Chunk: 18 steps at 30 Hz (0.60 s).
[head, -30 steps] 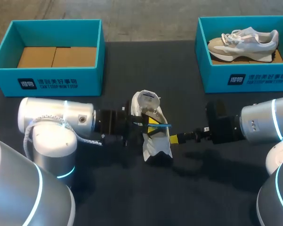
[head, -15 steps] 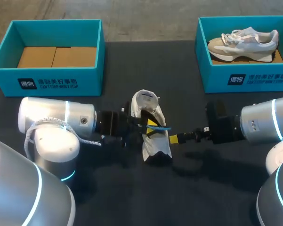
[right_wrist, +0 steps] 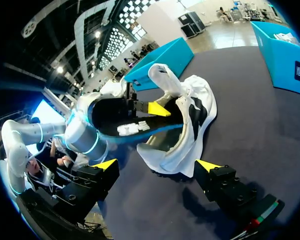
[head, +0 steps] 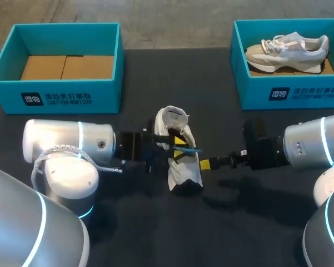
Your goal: Take the shoe out of the shoebox, open the shoe tongue, remove and reinsert the insole, then place the shoe into the shoebox
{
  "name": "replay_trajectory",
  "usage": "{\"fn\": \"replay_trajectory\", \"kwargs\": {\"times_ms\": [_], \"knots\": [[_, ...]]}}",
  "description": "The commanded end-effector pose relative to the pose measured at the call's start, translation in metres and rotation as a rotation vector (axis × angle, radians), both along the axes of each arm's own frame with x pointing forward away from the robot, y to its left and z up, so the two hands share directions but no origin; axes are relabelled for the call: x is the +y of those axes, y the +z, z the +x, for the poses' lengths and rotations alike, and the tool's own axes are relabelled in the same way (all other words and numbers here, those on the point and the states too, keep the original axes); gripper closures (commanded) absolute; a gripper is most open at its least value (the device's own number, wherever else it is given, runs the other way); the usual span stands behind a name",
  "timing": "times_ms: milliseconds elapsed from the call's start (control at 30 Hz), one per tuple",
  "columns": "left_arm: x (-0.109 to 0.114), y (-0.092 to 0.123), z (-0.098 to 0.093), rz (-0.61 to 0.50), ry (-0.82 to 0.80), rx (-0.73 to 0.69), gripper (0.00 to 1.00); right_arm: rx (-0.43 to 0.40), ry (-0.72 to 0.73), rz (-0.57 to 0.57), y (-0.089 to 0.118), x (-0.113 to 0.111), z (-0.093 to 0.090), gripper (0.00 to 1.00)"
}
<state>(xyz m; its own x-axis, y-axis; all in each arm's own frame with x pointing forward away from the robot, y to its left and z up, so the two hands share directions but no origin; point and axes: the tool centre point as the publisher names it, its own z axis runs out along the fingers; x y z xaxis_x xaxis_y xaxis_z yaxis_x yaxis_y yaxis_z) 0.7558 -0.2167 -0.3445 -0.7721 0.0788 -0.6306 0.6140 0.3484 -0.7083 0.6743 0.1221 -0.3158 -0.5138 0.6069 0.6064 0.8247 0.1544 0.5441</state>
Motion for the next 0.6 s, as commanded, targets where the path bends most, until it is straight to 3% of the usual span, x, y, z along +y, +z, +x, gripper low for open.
{"fn": "replay_trajectory", "kwargs": {"times_ms": [33,267,333,367,400,600], "knots": [[0.001,0.009,-0.008,-0.013,-0.005,-0.004,0.52,0.002,-0.004,-0.008,0.0,0.004,0.0,0.0],[-0.004,0.021,-0.018,-0.036,-0.029,-0.012,0.61,0.002,-0.004,-0.008,0.0,0.004,0.0,0.0],[-0.005,0.02,-0.02,-0.034,-0.039,-0.007,0.72,0.002,-0.004,-0.008,0.0,0.004,0.0,0.0],[-0.005,0.018,-0.021,-0.032,-0.042,-0.006,0.91,0.002,-0.004,-0.008,0.0,0.004,0.0,0.0],[-0.006,0.018,-0.021,-0.032,-0.046,-0.003,1.0,0.002,-0.004,-0.008,0.0,0.004,0.0,0.0],[-0.006,0.01,-0.019,-0.007,-0.073,-0.014,1.0,0.002,-0.004,-0.008,0.0,0.004,0.0,0.0]]}}
